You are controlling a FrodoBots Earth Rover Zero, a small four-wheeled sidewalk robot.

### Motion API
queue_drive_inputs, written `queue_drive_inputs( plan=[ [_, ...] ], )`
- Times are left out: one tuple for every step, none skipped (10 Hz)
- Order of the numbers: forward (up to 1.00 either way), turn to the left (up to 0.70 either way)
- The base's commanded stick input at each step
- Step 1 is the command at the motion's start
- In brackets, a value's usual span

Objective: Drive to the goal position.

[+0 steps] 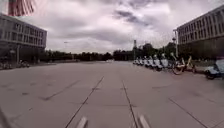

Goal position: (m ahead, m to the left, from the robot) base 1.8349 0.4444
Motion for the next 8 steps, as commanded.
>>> queue_drive_inputs(
  plan=[
    [0.7,0.01],
    [0.7,0.01],
    [0.7,0.01],
    [0.7,0.01],
    [0.7,0.01],
    [0.7,0.01],
    [0.7,0.01],
    [0.7,0.01]
  ],
)
